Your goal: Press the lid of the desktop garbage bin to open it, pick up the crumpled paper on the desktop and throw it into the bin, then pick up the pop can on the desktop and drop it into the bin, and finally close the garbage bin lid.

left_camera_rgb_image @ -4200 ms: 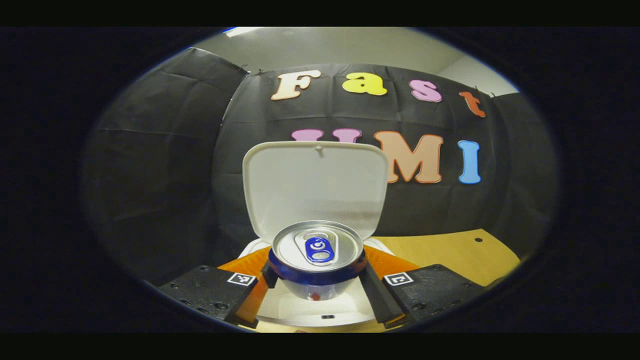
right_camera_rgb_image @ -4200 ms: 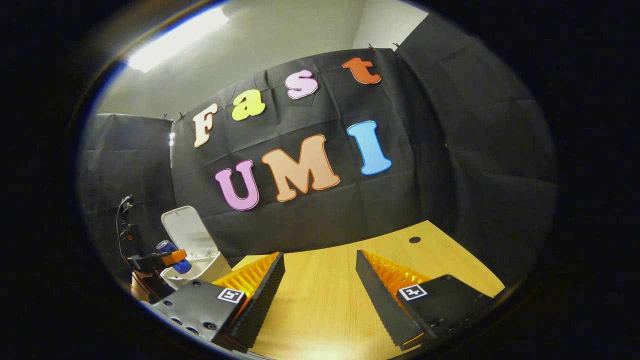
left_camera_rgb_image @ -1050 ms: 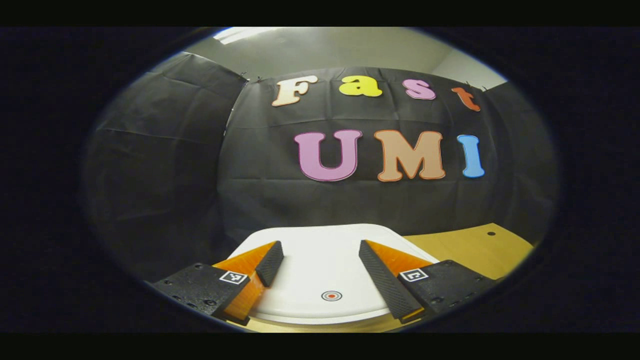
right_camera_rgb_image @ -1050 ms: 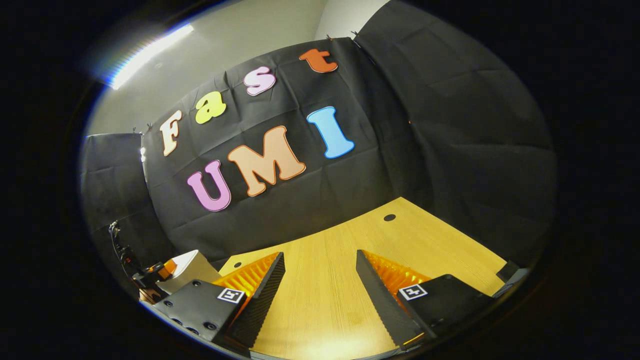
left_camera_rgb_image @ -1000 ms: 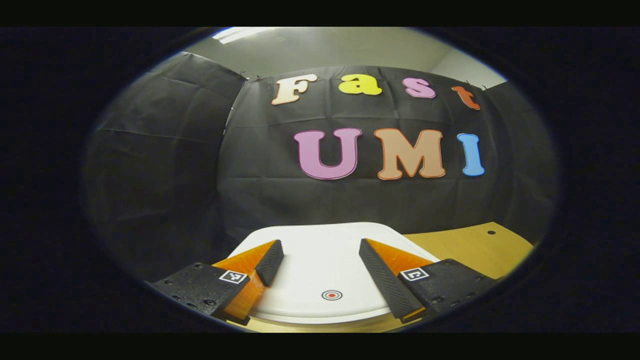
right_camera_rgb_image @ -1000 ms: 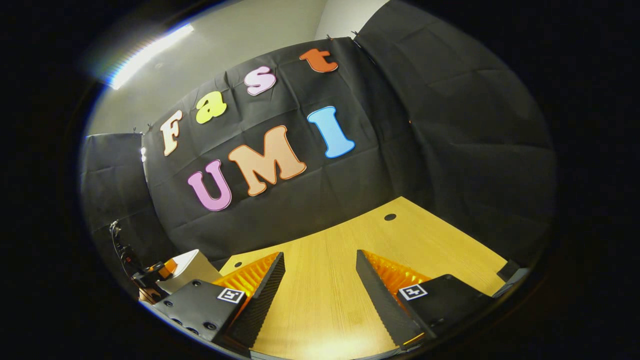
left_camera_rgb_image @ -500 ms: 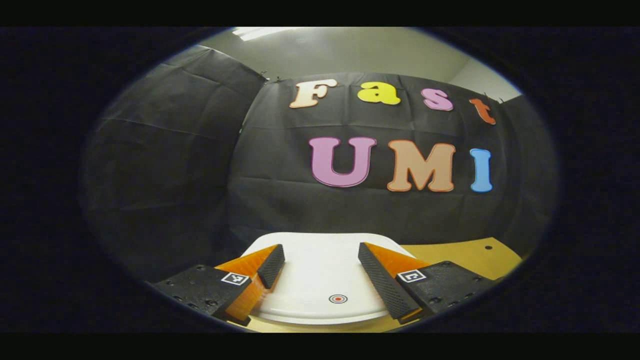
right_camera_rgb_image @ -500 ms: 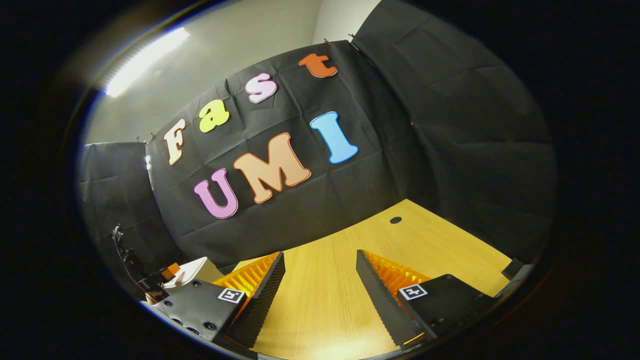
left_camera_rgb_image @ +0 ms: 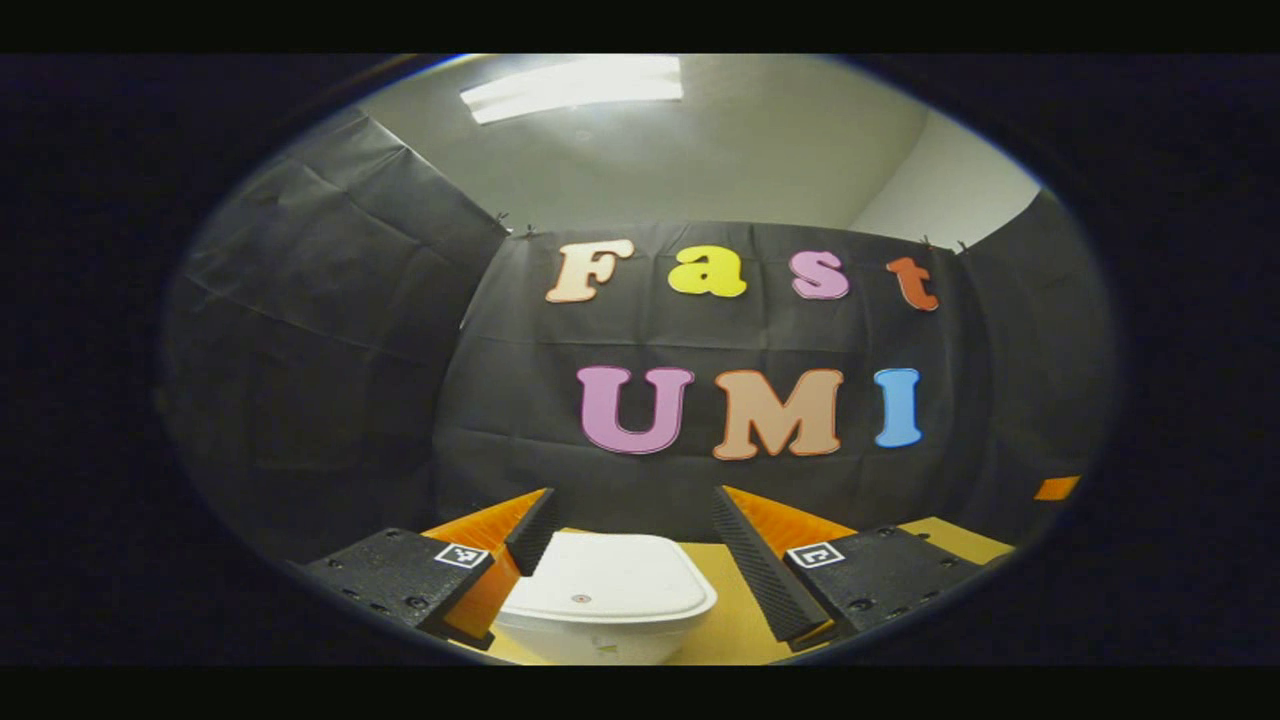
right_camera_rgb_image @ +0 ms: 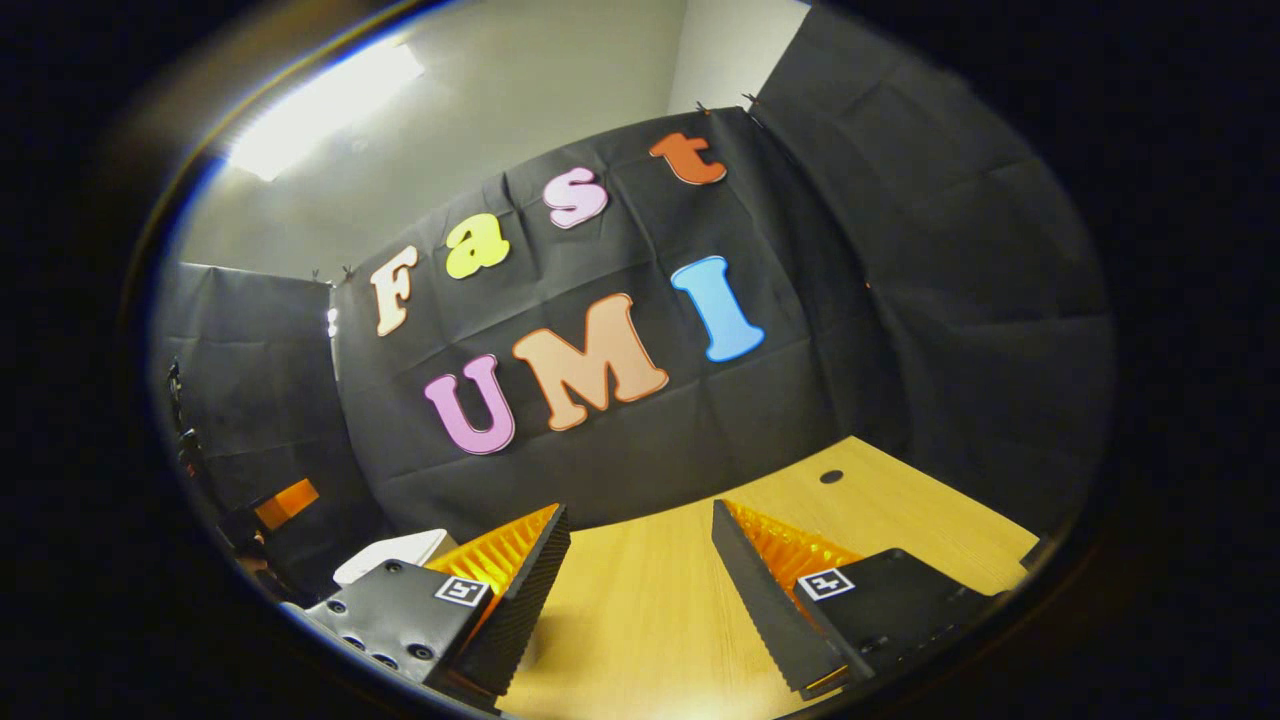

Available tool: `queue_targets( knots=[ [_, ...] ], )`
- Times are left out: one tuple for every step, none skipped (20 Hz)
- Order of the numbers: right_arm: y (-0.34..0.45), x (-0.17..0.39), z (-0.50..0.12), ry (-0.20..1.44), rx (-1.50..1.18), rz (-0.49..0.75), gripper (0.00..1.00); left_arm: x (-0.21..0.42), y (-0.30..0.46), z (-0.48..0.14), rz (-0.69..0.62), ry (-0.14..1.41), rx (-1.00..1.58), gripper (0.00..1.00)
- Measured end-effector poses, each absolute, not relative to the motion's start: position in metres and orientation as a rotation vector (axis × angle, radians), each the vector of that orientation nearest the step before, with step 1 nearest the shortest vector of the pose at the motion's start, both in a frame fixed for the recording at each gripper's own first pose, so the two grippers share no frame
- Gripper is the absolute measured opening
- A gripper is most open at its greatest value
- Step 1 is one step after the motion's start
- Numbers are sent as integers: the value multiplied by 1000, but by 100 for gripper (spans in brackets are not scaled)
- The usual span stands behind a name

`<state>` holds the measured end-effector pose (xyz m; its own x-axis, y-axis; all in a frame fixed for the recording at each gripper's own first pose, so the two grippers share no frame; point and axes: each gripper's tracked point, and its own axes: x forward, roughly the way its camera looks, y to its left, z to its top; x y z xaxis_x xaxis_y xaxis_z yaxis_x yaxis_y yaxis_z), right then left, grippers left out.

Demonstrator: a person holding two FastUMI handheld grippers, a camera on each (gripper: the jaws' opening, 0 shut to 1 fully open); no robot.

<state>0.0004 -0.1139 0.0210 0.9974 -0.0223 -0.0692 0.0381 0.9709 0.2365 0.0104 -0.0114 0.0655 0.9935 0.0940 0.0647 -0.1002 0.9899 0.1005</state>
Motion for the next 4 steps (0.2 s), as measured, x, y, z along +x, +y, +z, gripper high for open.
queue_targets(
  knots=[
    [-104, 2, 25, 56, 227, -13, 95, 6, -19, 58, 86, -57, 93, 92],
    [-97, 3, 26, 45, 209, -3, 95, 2, -24, 51, 78, -53, 87, 91],
    [-91, 3, 28, 39, 193, 1, 95, 1, -30, 47, 58, -46, 88, 91],
    [-87, 2, 28, 31, 182, 6, 95, 0, -36, 43, 40, -38, 95, 92]
  ],
)
